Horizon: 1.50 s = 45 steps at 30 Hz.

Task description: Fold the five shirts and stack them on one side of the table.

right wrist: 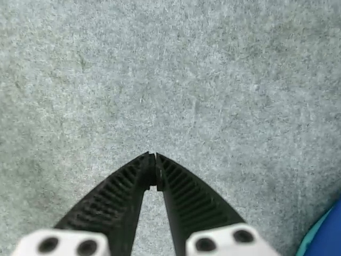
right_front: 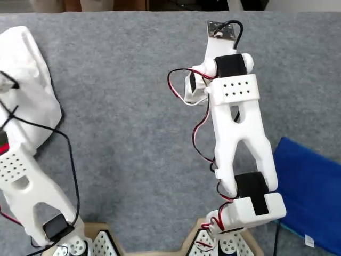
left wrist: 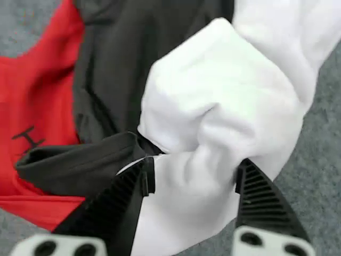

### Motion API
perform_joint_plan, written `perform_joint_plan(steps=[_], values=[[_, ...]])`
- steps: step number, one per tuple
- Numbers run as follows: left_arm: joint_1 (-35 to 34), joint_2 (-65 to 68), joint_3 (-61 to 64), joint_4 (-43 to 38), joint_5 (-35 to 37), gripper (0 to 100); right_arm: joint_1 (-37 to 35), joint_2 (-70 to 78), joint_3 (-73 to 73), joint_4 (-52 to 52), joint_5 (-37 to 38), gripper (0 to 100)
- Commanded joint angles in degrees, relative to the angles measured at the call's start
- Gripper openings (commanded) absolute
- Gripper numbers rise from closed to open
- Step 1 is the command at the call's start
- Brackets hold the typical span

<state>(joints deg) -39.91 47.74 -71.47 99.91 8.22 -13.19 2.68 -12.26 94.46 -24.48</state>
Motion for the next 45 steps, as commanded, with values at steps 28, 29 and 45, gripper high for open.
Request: perform_joint_plan(steps=[28,29,45], values=[[8.7,9.4,-15.7,-6.2,-0.5,2,0.6,-3.2,0.1,-0.5,0.4,0.5],[9.4,9.4,-15.7,-6.1,-0.6,2,0.6,-3.2,0.1,-0.5,0.4,0.5],[26.2,5.8,-24.1,0.3,-0.5,2,0.7,-3.2,0.1,0.4,0.4,0.5]])
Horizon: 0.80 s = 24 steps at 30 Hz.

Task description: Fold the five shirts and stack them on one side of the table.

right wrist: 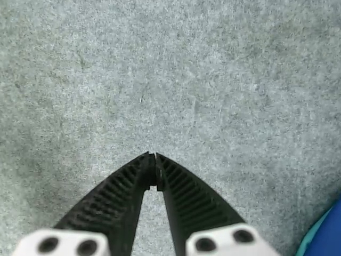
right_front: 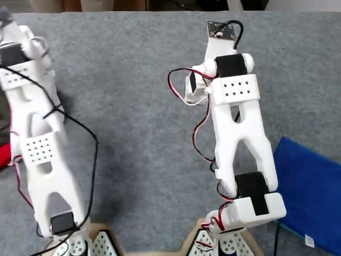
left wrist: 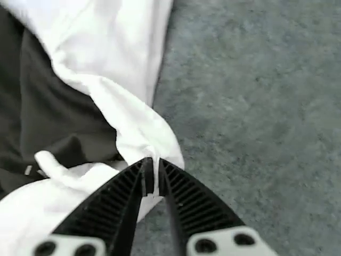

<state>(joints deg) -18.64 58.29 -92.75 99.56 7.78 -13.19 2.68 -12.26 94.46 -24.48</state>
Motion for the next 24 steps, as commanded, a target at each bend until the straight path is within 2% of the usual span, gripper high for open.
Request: perform_joint_plan(steps=[1,8,18,24], values=[[6.7,-5.8,-2.4,0.7,-0.1,2,0.7,-3.2,0.1,0.4,0.4,0.5],[19.4,-11.6,-2.5,1.1,-0.2,2,3.6,-3.3,-0.5,0.1,0.4,0.5],[42.1,-12.7,-2.8,1.1,-0.4,2,20.4,-3.3,-0.5,-0.2,1.1,0.5],[52.7,-12.7,-2.9,0.8,-0.4,2,28.9,-3.3,-0.5,-0.6,5.8,0.5]])
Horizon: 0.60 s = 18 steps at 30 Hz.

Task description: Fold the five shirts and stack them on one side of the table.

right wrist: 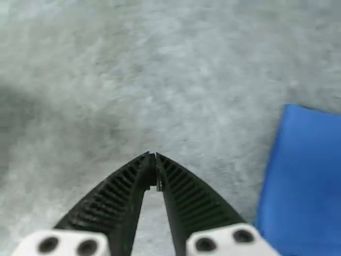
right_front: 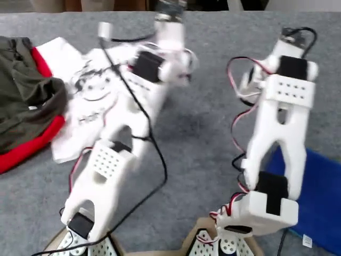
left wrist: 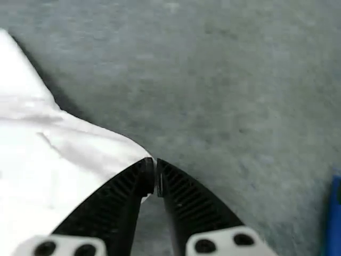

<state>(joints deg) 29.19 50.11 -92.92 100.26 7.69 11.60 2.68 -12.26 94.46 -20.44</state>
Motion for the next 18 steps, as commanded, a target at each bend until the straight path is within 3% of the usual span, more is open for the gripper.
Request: perform_joint_plan(steps=[1,5,15,18], values=[[6.2,-4.5,-2.7,0.1,-0.4,2,5.3,-3.3,-0.5,-1.1,2.4,0.5],[10.3,-4.5,-2.7,0.1,-0.1,2,8.6,-3.3,-0.4,-1.8,4.9,0.5],[17.1,-4.5,-2.7,0.4,-0.2,2,9.0,-3.2,-0.4,-3.4,14.0,0.5],[17.6,-4.6,-2.1,0.8,-0.8,13,10.3,-3.2,-0.7,-6.7,18.5,0.5]])
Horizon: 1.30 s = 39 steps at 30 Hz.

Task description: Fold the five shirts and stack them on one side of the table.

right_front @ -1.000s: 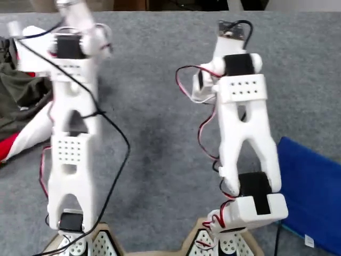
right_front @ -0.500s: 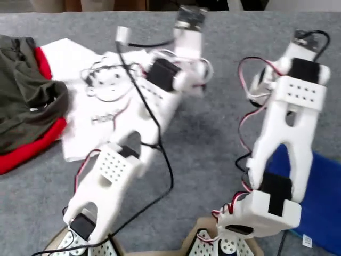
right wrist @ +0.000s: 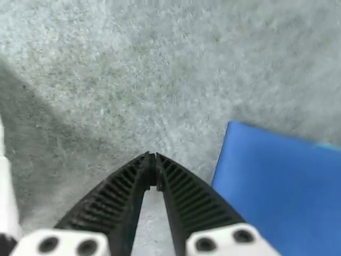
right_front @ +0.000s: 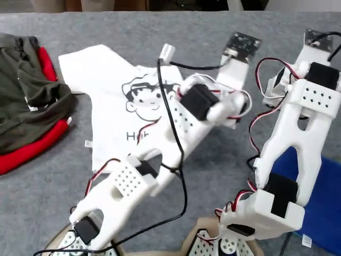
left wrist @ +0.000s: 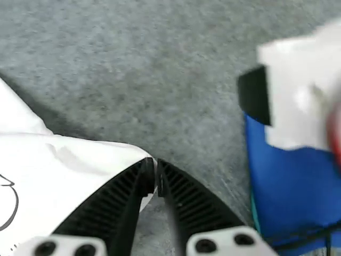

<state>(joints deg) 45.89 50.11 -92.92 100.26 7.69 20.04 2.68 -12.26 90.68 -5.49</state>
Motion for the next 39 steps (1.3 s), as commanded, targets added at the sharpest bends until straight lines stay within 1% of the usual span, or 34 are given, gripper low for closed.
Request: perform_joint_plan(steps=[1,2,3,6,8,11,13,15,17,19,22,25,28,35,39], values=[[0.4,-4.7,-1.9,0.9,-0.8,19,2.8,-3.0,-1.1,-4.1,4.7,0.5],[-0.5,-5.2,-1.7,0.9,-0.4,24,3.6,-2.9,-1.5,-5.1,5.7,0.5],[-1.6,-6.2,-1.6,0.9,0.2,26,4.3,-2.9,-2.1,-5.8,6.7,0.5],[-5.5,-8.9,-1.1,0.9,-0.5,25,5.6,-2.8,-3.4,-6.9,9.2,0.5],[-10.4,-10.7,0.0,0.9,-0.4,25,5.8,-2.8,-4.0,-6.9,11.0,0.5],[-23.5,-13.1,1.1,0.9,-0.6,20,5.2,-2.8,-3.7,-6.9,13.4,0.5],[-34.4,-13.7,3.4,0.8,-0.7,17,4.1,-2.7,-3.5,-6.8,14.2,0.5],[-44.3,-13.7,8.3,0.8,-1.9,18,2.8,-2.3,-2.8,-6.9,14.2,0.5],[-52.1,-13.7,16.5,0.8,-4.3,19,1.3,-1.8,-2.0,-6.8,14.2,0.5],[-55.7,-13.3,26.2,0.3,-7.9,20,0.0,-0.7,-1.5,-6.5,14.2,0.5],[-56.8,-11.0,38.7,-3.4,-13.1,20,-1.6,1.4,-1.3,-6.9,14.2,0.5],[-60.1,-8.7,44.6,-8.1,-12.1,20,-3.0,2.9,-1.6,-6.9,14.2,0.5],[-66.5,-6.1,46.3,-11.3,-9.8,20,-3.8,3.1,-1.6,-6.9,14.2,0.5],[-78.9,-2.1,46.2,-12.7,-14.3,19,-4.0,3.1,-1.6,-6.9,14.0,0.5],[-85.9,-2.1,44.0,-15.6,-14.6,13,-4.0,3.1,-1.6,-6.6,13.9,0.5]])
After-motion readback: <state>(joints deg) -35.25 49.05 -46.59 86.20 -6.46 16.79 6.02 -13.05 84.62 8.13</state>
